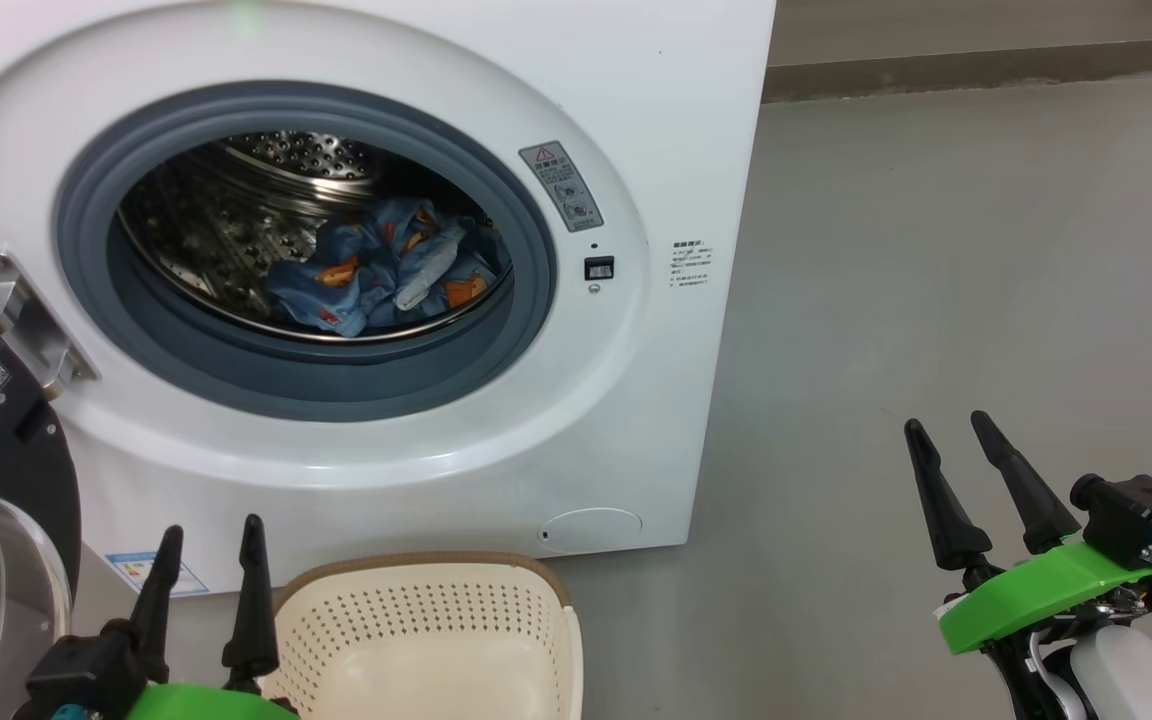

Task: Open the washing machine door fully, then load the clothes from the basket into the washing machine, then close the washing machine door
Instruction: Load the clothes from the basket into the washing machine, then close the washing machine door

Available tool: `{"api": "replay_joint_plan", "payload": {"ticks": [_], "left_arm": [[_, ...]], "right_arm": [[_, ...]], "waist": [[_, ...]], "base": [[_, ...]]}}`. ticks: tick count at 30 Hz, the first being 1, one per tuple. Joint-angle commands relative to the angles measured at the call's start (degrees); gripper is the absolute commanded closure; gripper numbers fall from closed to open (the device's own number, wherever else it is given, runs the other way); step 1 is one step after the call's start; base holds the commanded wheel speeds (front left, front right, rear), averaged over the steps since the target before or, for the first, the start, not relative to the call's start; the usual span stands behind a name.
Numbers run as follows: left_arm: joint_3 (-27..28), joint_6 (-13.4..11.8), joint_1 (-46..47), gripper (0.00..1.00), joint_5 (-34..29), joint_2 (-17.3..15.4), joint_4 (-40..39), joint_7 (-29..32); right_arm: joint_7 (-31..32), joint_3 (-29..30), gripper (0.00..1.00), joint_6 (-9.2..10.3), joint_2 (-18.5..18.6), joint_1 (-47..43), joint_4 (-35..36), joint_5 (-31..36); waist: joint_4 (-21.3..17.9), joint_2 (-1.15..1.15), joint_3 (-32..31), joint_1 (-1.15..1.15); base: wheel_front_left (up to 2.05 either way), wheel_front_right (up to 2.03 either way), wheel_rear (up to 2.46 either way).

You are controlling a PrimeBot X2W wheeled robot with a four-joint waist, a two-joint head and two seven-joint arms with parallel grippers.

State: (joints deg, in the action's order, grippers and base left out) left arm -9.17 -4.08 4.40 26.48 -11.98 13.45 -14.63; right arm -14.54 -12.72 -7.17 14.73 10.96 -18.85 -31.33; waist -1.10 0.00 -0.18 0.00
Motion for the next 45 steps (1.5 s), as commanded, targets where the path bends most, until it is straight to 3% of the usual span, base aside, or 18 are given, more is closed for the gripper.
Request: {"api": "replay_joint_plan", "payload": {"ticks": [1, 33, 45], "left_arm": [[1.90, 0.01, 1.43, 0.00, 0.09, -1.31, -1.41, -0.37], [2.16, 0.28, 1.61, 0.00, 0.29, -1.23, -0.79, -0.37], [2.46, 0.49, 1.58, 0.00, -0.07, -1.11, -1.26, -0.37]], "right_arm": [[-0.46, -0.82, 0.00, -0.32, 0.73, 0.77, 1.13, 0.74], [-0.46, -1.47, 0.00, -0.32, 0.64, 1.14, 0.33, 0.71], [-0.46, -1.43, 0.00, -0.32, 0.58, 1.26, 0.21, 0.68]], "waist": [[-0.06, 0.00, 0.04, 0.00], [-0.25, 0.00, 0.06, 0.00], [-0.28, 0.00, 0.09, 0.00]], "base": [[0.00, 0.00, 0.00], [-0.01, 0.01, 0.00], [-1.08, 1.08, 0.00]]}}
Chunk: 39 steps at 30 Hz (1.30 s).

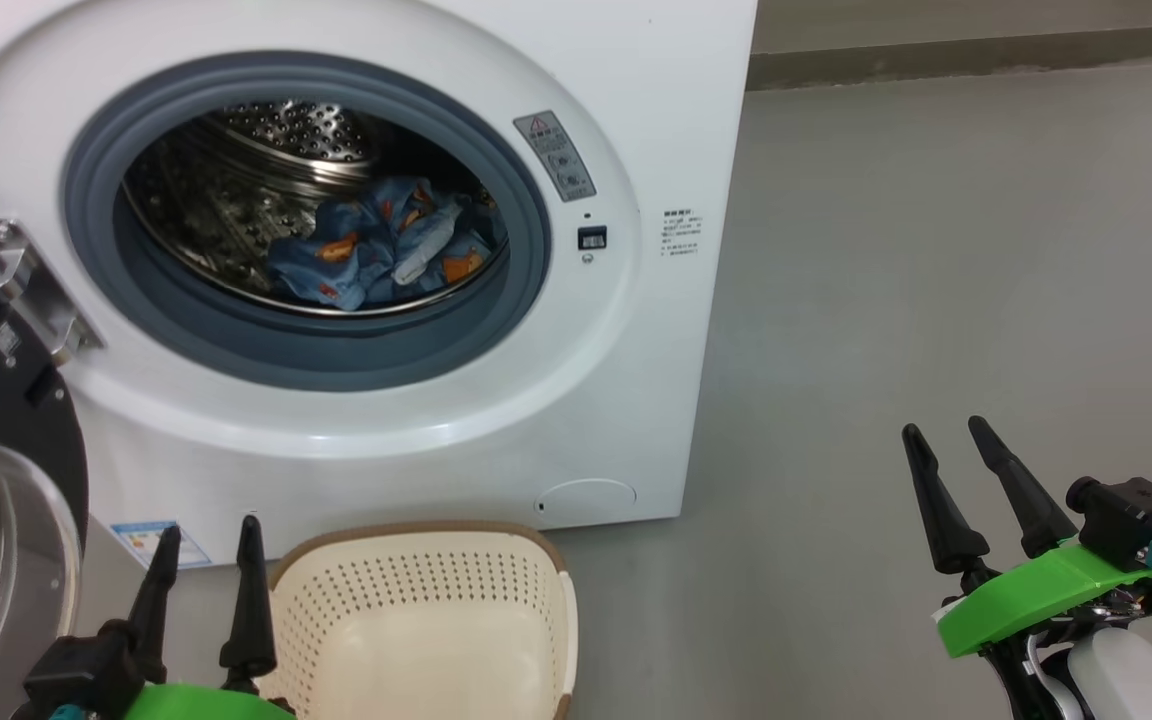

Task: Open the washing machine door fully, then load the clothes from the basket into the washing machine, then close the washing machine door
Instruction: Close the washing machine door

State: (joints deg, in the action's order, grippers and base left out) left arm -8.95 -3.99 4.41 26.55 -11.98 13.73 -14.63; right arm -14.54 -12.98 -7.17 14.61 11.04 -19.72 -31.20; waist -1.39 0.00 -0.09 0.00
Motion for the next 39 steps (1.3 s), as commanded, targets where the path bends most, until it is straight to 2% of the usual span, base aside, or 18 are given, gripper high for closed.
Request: {"api": "replay_joint_plan", "payload": {"ticks": [1, 13, 39], "left_arm": [[2.26, 0.40, 1.59, 0.00, -0.16, -1.08, -1.52, -0.37], [2.04, 0.28, 1.78, 0.00, -0.17, -1.03, -0.92, -0.36], [1.88, -0.09, 1.34, 0.00, 0.02, -1.32, -0.75, -0.36]], "right_arm": [[-0.46, -1.14, 0.00, -0.32, 0.71, 1.19, 1.07, 0.56], [-0.46, -1.13, 0.00, -0.32, 0.80, 1.24, 0.91, 0.49], [-0.46, -1.31, 0.00, -0.32, 0.93, 0.87, 0.65, 0.50]], "waist": [[0.02, 0.00, 0.00, 0.00], [0.18, 0.00, -0.17, 0.00], [1.10, 0.00, -0.68, 0.00]], "base": [[-1.86, 1.86, 0.00], [-1.28, 1.28, 0.00], [-0.03, 0.03, 0.00]]}}
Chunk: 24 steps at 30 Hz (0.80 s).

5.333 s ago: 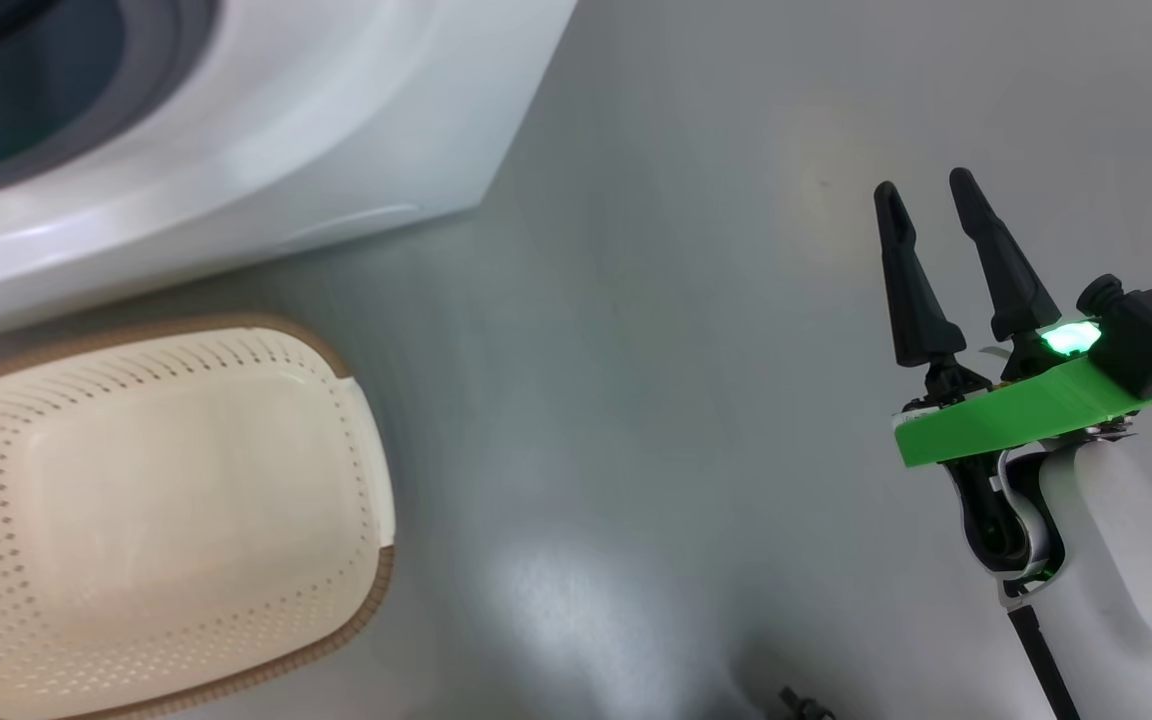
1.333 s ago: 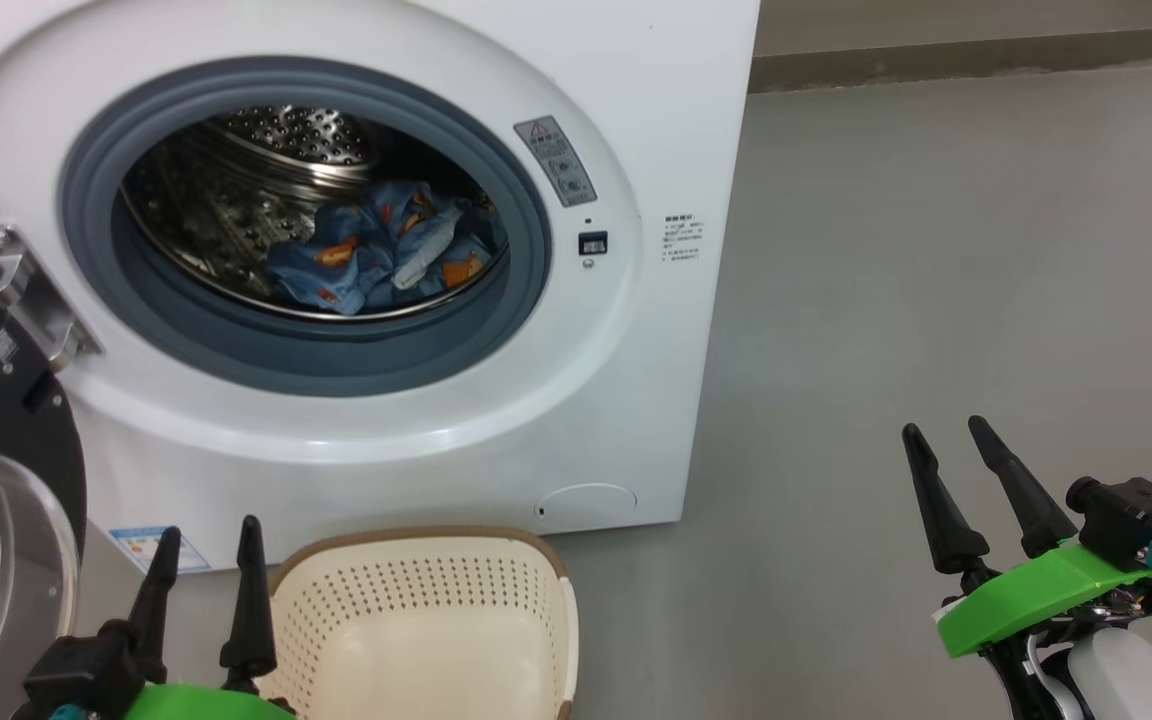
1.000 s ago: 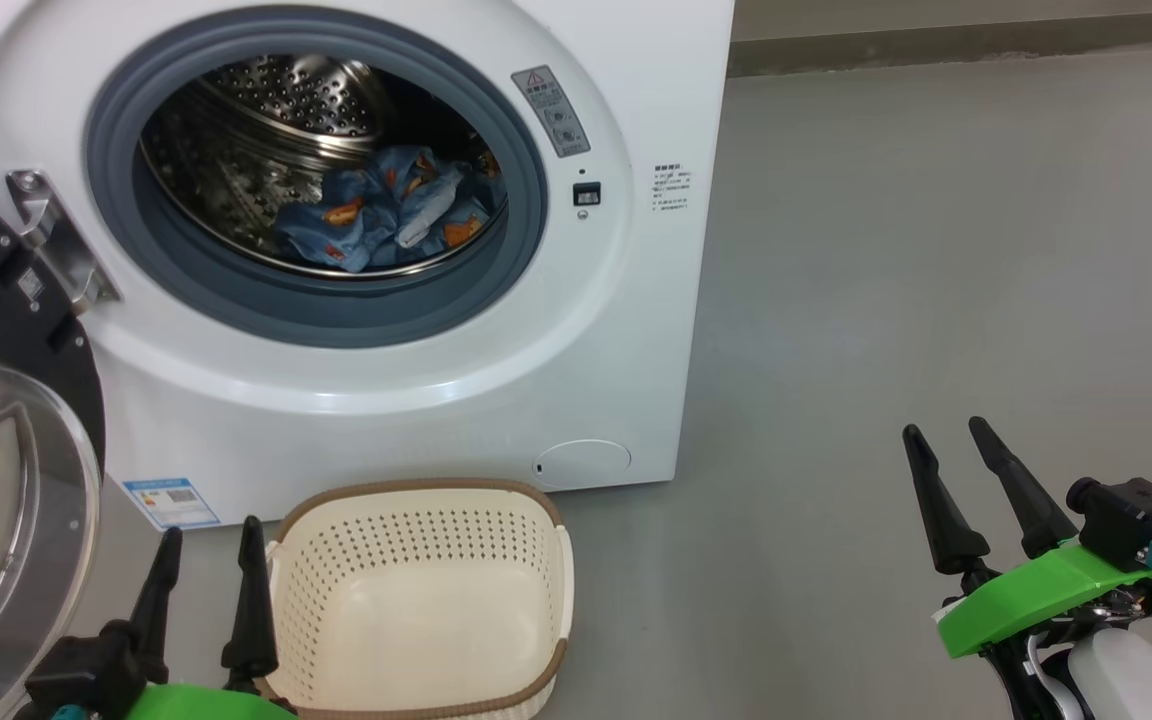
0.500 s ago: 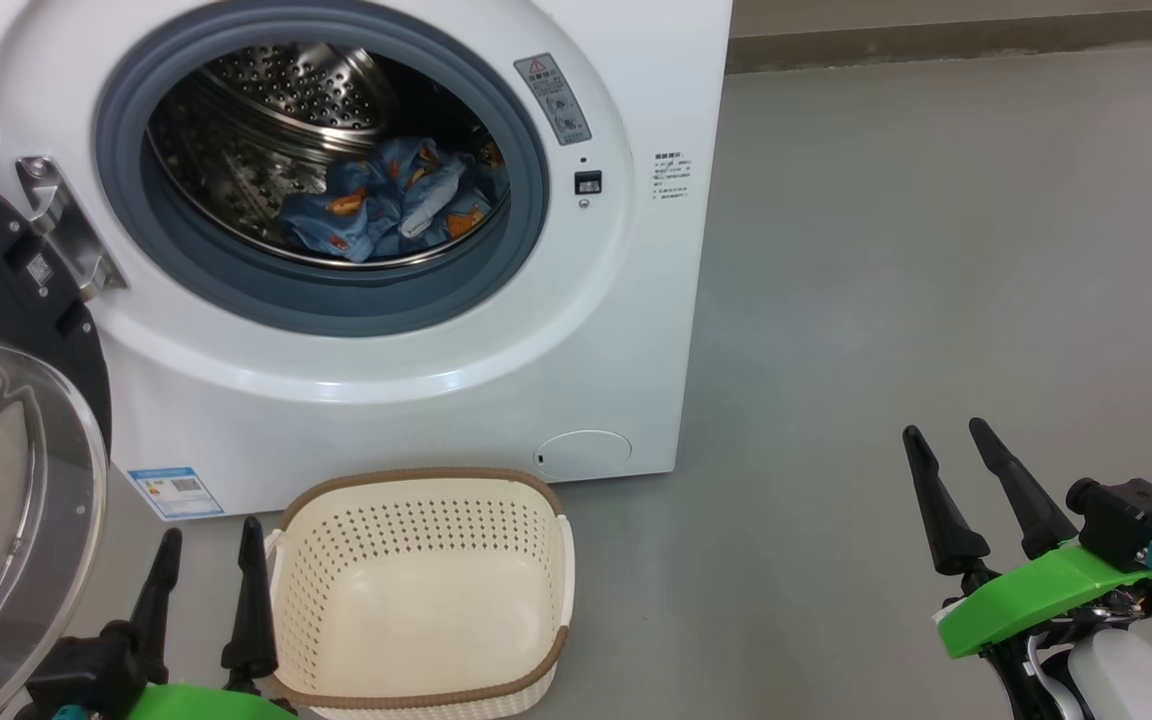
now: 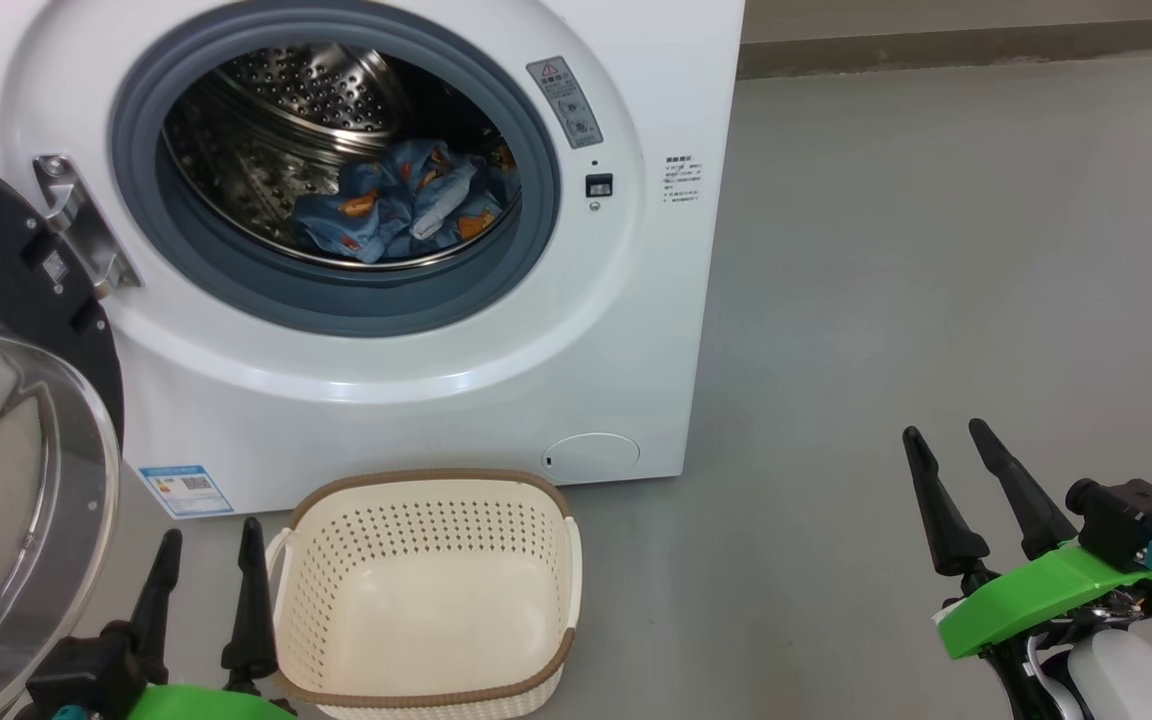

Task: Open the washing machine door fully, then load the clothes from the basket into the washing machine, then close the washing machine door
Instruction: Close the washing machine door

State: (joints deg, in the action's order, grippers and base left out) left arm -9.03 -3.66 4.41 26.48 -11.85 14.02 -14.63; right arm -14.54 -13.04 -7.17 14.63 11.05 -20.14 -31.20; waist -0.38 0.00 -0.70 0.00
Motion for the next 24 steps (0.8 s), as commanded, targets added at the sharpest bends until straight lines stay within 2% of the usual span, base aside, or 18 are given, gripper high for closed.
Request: {"api": "replay_joint_plan", "payload": {"ticks": [1, 12, 24], "left_arm": [[1.93, -0.44, 1.34, 0.00, 0.09, -1.49, -1.04, -0.37], [1.58, -0.86, 1.45, 0.00, 0.14, -1.84, -0.72, -0.20], [1.25, -1.98, 1.07, 0.00, -0.24, -2.55, -0.67, 0.14]], "right_arm": [[-0.46, -1.32, 0.00, -0.32, 0.91, 0.87, 1.04, 0.51], [-0.46, -1.93, 0.00, -0.32, 0.86, 0.62, 0.79, 0.37], [-0.46, -2.94, 0.00, -0.32, 0.43, 0.28, 0.64, 0.02]], "waist": [[0.21, 0.00, -0.13, 0.00], [2.95, 0.00, -0.49, 0.00], [9.96, 0.00, -1.22, 0.00]], "base": [[0.00, 0.00, 0.00], [0.00, 0.00, 0.00], [0.00, 0.00, 0.00]]}}
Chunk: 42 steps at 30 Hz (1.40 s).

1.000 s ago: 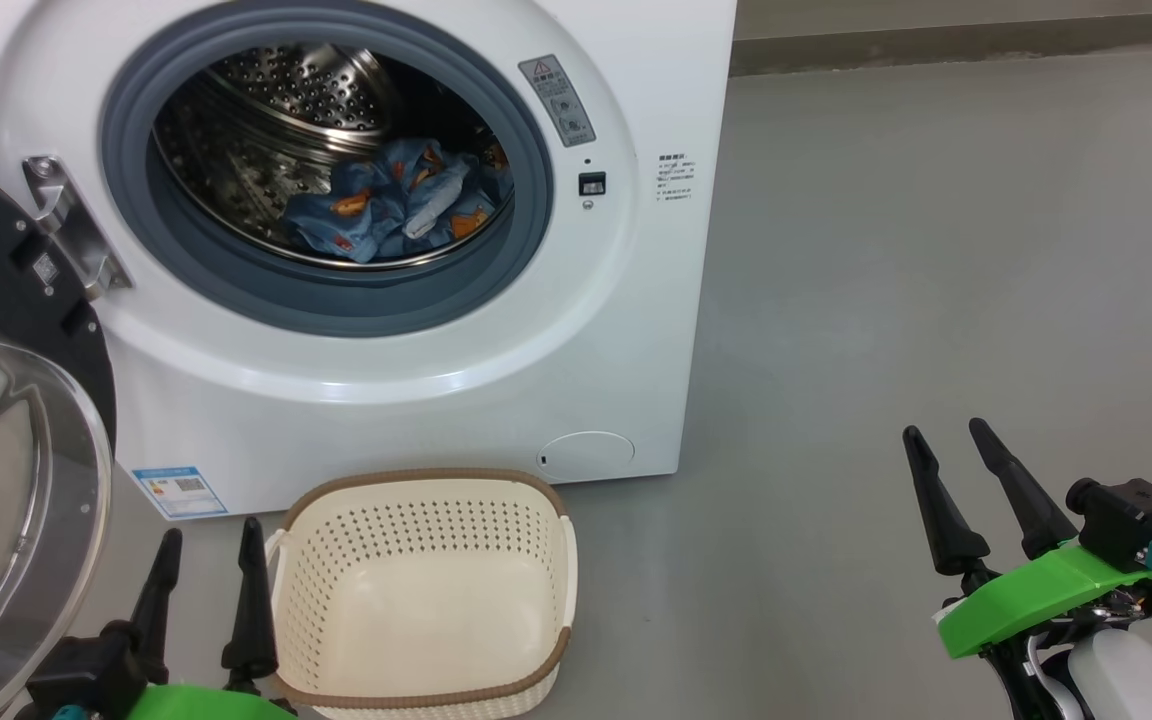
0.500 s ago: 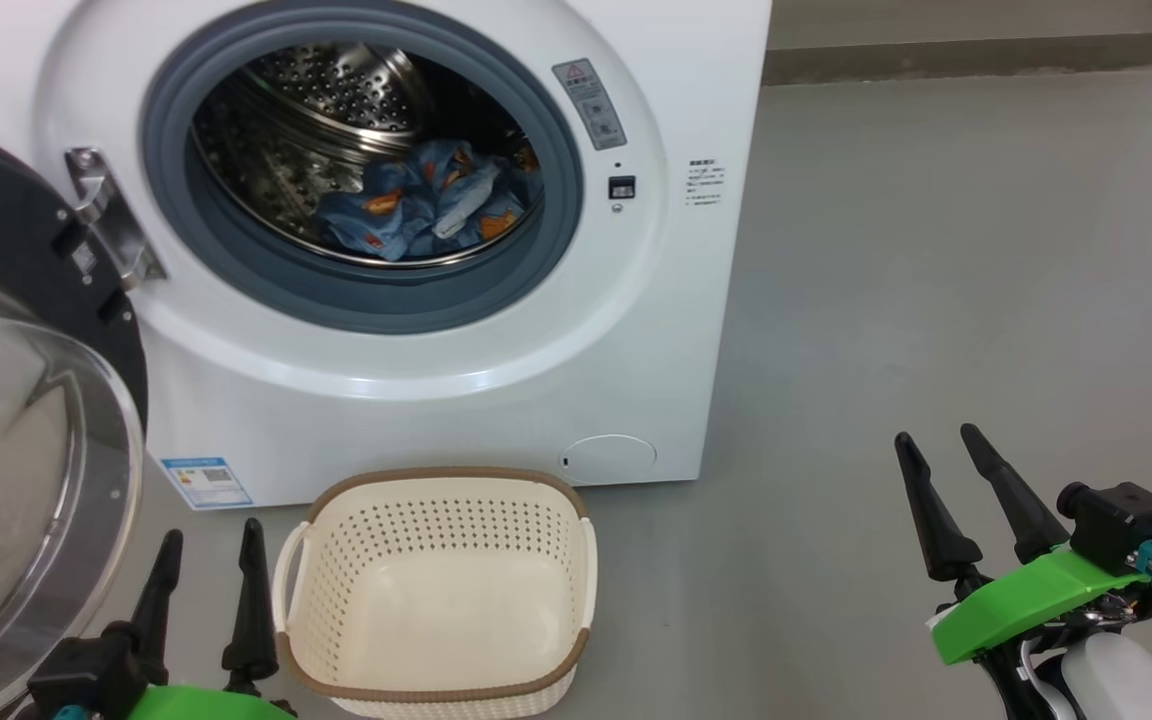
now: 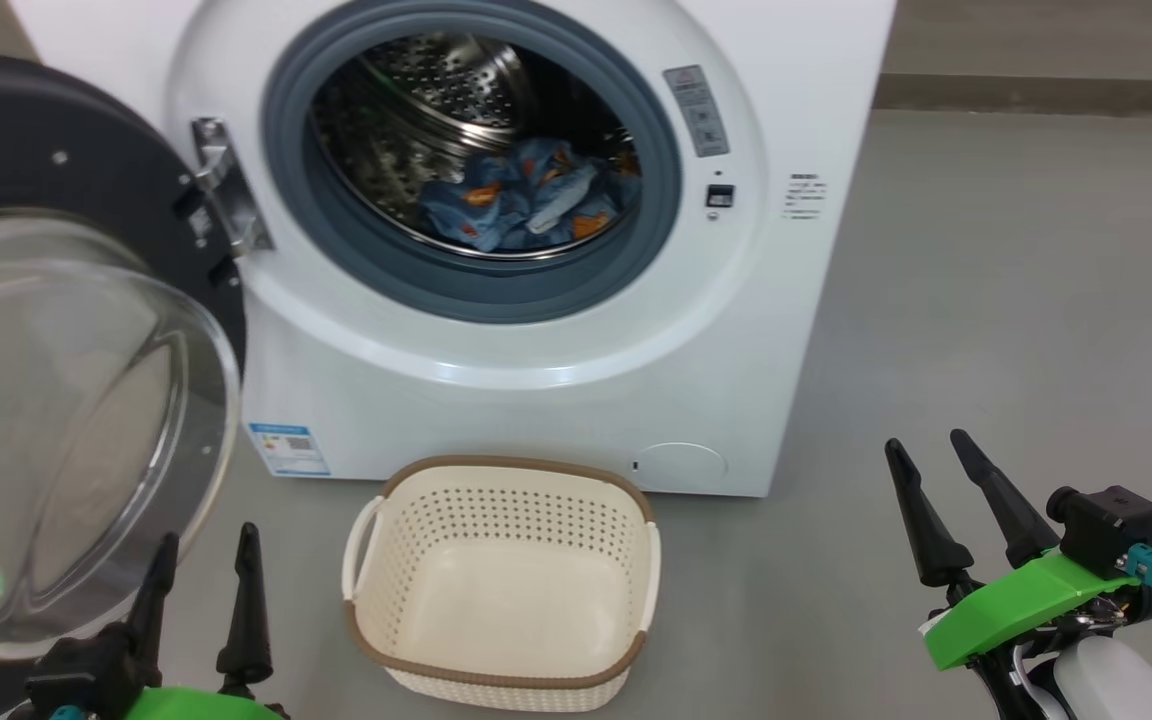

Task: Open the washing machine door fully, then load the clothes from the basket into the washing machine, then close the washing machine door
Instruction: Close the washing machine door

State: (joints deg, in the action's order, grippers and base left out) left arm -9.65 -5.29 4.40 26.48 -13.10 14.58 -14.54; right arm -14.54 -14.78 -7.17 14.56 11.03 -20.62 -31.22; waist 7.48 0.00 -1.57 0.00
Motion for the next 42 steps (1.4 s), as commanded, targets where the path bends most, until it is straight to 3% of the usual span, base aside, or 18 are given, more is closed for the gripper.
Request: {"api": "replay_joint_plan", "payload": {"ticks": [1, 24, 32, 42], "left_arm": [[1.84, -0.55, 1.01, 0.00, -0.35, -1.38, -1.30, 0.11], [1.91, -3.95, 0.08, 0.00, -0.52, -1.82, -3.30, 1.07], [1.72, -4.17, -0.07, 0.00, -0.34, -2.20, -3.75, 1.55], [2.08, -4.79, -0.40, 0.00, 0.14, -2.50, -4.50, 1.44]], "right_arm": [[-0.46, -1.25, 0.00, -0.32, 0.42, 0.26, 1.09, 0.03], [-0.46, -1.95, 0.00, -0.32, -1.00, 0.45, 0.90, -0.05], [-0.46, -2.12, 0.00, -0.32, -1.50, 0.67, 0.90, -0.09], [-0.46, -2.95, 0.00, -0.32, -1.51, 1.54, 0.59, -0.30]], "waist": [[2.77, 0.00, -0.41, 0.00], [17.89, 0.00, -0.99, 0.00], [20.92, 0.00, -0.88, 0.00], [21.30, 0.00, -0.41, 0.00]], "base": [[0.00, 0.00, 0.00], [0.00, 0.00, 0.00], [0.00, 0.00, 0.00], [0.00, 0.00, 0.00]]}}
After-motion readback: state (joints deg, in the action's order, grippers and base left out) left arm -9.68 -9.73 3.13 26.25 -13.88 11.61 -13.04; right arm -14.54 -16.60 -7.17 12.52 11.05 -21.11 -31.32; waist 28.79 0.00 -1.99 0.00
